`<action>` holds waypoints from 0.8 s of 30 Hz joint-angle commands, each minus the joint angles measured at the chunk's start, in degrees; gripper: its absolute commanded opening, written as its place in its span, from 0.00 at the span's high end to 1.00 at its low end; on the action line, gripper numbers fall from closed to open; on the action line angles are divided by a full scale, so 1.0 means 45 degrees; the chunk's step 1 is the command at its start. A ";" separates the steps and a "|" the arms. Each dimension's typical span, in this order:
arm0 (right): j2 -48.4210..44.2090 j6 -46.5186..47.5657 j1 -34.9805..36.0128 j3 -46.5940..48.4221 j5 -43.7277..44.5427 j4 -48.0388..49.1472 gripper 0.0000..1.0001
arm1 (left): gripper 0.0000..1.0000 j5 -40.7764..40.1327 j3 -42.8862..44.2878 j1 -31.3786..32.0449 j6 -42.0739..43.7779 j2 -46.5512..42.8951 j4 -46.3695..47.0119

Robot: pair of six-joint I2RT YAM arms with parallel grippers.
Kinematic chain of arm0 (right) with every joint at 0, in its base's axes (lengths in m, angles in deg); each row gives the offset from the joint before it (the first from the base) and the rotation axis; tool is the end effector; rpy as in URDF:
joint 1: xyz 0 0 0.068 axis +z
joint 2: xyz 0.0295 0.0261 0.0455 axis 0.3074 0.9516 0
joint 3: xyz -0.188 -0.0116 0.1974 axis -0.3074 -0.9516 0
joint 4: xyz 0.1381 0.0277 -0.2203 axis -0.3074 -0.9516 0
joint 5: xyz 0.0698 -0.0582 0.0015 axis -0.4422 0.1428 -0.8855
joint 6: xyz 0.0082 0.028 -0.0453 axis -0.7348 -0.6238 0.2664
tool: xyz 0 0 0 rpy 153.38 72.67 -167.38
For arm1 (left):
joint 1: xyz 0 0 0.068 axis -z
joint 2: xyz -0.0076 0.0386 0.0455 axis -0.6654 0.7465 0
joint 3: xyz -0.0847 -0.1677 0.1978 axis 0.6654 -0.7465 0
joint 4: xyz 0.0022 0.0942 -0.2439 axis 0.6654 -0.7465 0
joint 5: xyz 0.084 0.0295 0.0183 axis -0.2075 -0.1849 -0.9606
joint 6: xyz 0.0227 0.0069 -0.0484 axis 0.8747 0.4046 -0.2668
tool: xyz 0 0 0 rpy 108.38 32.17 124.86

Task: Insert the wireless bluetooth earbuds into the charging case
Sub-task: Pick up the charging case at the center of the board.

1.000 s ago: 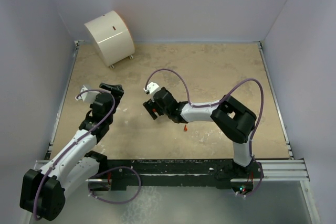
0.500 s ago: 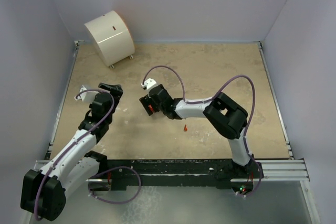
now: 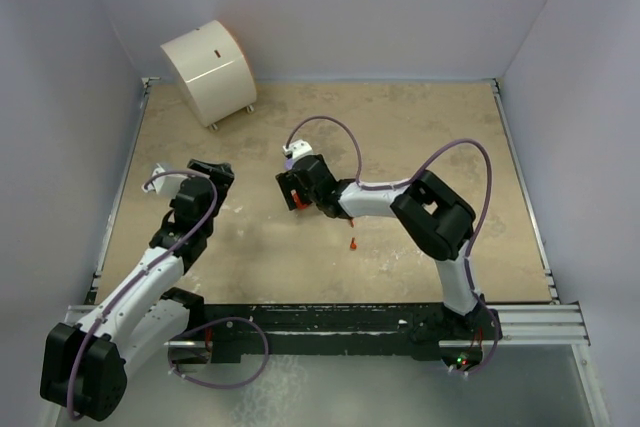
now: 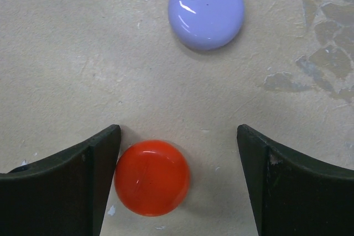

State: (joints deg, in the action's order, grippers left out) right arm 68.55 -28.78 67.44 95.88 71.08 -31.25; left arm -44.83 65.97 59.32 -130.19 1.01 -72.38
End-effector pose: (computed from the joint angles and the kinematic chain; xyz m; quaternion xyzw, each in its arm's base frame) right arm 0.2944 0.3300 0.1529 -0.2028 0.8430 0.1485 0.4755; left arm 0.1895 -0.0423 0.2273 -0.4739 0.6715 -0.2144 0.5278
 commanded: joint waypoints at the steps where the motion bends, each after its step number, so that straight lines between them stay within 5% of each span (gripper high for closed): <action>1: -0.0305 -0.0462 -0.0342 -0.0013 0.0492 -0.0696 0.13 | 0.21 0.0113 -0.0073 -0.0138 0.0089 0.0068 0.0269; 24: -0.2273 -0.0163 -0.0931 -0.1388 -0.0447 0.0118 0.11 | 0.22 0.0242 -0.0244 -0.0161 -0.0065 0.0378 0.0617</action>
State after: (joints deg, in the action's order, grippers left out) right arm 62.34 -30.73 63.22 89.83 70.51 -31.38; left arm -43.46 65.21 59.06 -130.37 2.89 -71.33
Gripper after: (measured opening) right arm 0.889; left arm 0.787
